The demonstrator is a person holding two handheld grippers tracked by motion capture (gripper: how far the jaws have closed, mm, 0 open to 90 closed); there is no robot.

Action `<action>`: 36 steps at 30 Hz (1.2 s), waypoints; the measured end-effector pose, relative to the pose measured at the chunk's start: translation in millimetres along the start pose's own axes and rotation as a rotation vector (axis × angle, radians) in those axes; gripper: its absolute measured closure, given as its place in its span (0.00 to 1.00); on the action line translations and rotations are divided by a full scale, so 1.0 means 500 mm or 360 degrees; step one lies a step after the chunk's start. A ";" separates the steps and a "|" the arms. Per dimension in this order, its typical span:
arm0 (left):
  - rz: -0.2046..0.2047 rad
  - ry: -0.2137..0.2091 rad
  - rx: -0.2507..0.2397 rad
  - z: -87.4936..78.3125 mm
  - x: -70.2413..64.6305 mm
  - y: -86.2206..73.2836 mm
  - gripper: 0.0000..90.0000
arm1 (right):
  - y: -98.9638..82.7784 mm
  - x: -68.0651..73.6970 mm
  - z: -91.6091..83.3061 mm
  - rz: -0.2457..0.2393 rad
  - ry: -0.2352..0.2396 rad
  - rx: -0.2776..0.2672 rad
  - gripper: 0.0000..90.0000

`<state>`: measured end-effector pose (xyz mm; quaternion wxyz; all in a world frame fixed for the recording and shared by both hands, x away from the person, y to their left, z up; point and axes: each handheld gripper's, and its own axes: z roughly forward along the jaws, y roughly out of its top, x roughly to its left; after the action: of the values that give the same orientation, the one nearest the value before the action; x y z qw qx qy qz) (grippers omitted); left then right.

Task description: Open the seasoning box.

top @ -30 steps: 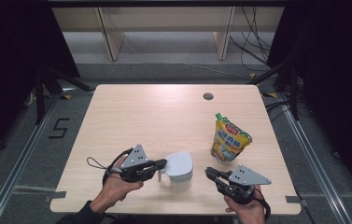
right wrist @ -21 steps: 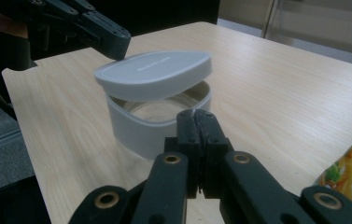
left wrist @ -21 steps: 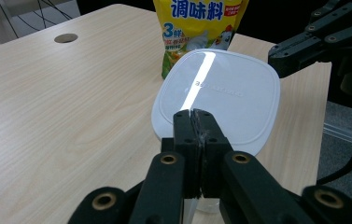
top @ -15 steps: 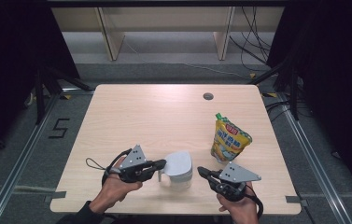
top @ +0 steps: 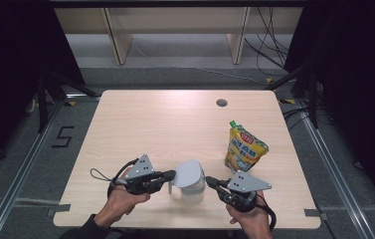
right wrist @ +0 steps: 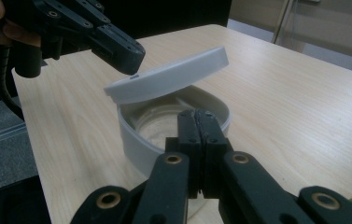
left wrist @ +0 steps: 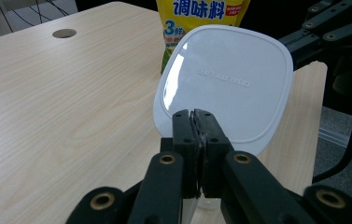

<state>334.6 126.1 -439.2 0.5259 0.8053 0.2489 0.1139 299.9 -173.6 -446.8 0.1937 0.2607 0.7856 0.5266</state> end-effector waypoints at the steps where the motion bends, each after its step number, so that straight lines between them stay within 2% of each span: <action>1: 0.0004 0.0001 0.0001 0.000 0.000 0.000 0.97 | 0.002 0.002 -0.002 0.0022 0.0010 0.0030 1.00; 3: 0.0011 0.0000 0.0000 0.000 0.000 0.000 0.97 | 0.005 0.003 0.005 -0.0013 0.0003 -0.0024 1.00; 4: 0.0013 0.0001 0.0001 0.000 0.000 0.000 0.97 | 0.007 0.003 0.006 -0.0042 0.0012 -0.0015 1.00; 5: 0.0015 0.0001 0.0002 0.000 0.000 0.001 0.97 | 0.010 0.007 0.011 -0.0037 0.0031 0.0005 1.00; 6: 0.0011 0.0001 0.0000 0.000 0.000 0.001 0.97 | 0.012 0.009 0.011 -0.0030 0.0030 0.0021 1.00; 9: 0.0017 0.0005 0.0003 0.000 0.000 0.000 0.96 | 0.018 0.012 0.015 -0.0093 0.0014 0.0020 1.00; 11: 0.0011 0.0007 -0.0001 0.000 0.000 -0.001 0.96 | 0.021 0.013 0.014 -0.0077 0.0029 0.0023 1.00; 13: -0.0045 0.0003 -0.0006 -0.002 -0.001 -0.004 0.91 | 0.023 0.013 0.016 -0.0087 0.0035 0.0017 1.00; 15: -0.0038 -0.0005 0.0003 -0.008 0.000 -0.007 0.83 | 0.024 0.017 0.020 -0.0080 0.0029 0.0000 1.00; 17: -0.0041 -0.0048 0.0000 -0.016 -0.003 -0.018 0.72 | 0.026 0.018 0.021 -0.0084 0.0037 -0.0002 1.00; 18: -0.0055 -0.0030 0.0043 -0.024 -0.006 -0.028 0.67 | 0.027 0.018 0.021 -0.0082 0.0042 0.0002 1.00; 21: -0.0002 -0.0054 0.0102 -0.042 -0.008 -0.058 0.58 | 0.032 0.019 0.022 -0.0092 0.0046 -0.0012 1.00; 22: -0.0030 -0.0025 0.0113 -0.049 -0.013 -0.068 0.55 | 0.033 0.021 0.023 -0.0091 0.0040 -0.0018 1.00; 23: -0.0055 -0.0032 0.0106 -0.054 -0.015 -0.079 0.52 | 0.035 0.020 0.023 -0.0105 0.0033 -0.0020 1.00; 24: -0.0042 -0.0018 0.0126 -0.062 -0.016 -0.088 0.50 | 0.037 0.021 0.023 -0.0100 0.0049 -0.0009 1.00; 25: -0.0019 -0.0025 0.0164 -0.070 -0.014 -0.096 0.48 | 0.039 0.024 0.025 -0.0087 0.0029 -0.0034 1.00; 26: -0.0064 -0.0014 0.0169 -0.074 -0.017 -0.106 0.47 | 0.042 0.023 0.024 -0.0112 0.0028 -0.0033 1.00; 27: -0.0035 0.0004 0.0175 -0.080 -0.016 -0.113 0.45 | 0.044 0.026 0.026 -0.0101 0.0035 -0.0030 1.00; 28: -0.0079 0.0012 0.0201 -0.086 -0.019 -0.122 0.45 | 0.047 0.028 0.027 -0.0110 0.0025 -0.0022 1.00; 29: -0.0091 0.0002 0.0196 -0.090 -0.021 -0.129 0.44 | 0.050 0.029 0.028 -0.0118 0.0036 -0.0012 1.00; 30: -0.0104 0.0005 0.0199 -0.092 -0.023 -0.137 0.43 | 0.052 0.031 0.030 -0.0128 0.0052 -0.0021 1.00; 31: -0.0106 0.0014 0.0209 -0.095 -0.026 -0.141 0.42 | 0.054 0.034 0.033 -0.0119 0.0034 -0.0039 1.00; 32: -0.0099 0.0022 0.0251 -0.101 -0.027 -0.147 0.41 | 0.057 0.034 0.032 -0.0131 0.0054 -0.0027 1.00; 33: -0.0092 0.0029 0.0240 -0.103 -0.028 -0.150 0.41 | 0.061 0.037 0.034 -0.0129 0.0058 -0.0033 1.00; 34: -0.0119 0.0030 0.0243 -0.104 -0.029 -0.155 0.40 | 0.063 0.039 0.036 -0.0145 0.0056 -0.0041 1.00; 35: -0.0085 0.0029 0.0265 -0.106 -0.025 -0.158 0.39 | 0.066 0.044 0.039 -0.0128 0.0056 -0.0058 1.00; 36: -0.0123 0.0053 0.0243 -0.105 -0.028 -0.163 0.37 | 0.069 0.045 0.040 -0.0146 0.0053 -0.0062 1.00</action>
<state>276.7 186.7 -489.6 0.4626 0.8310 0.2964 0.0876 300.8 -134.5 -423.1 0.2095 0.2119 0.7894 0.5366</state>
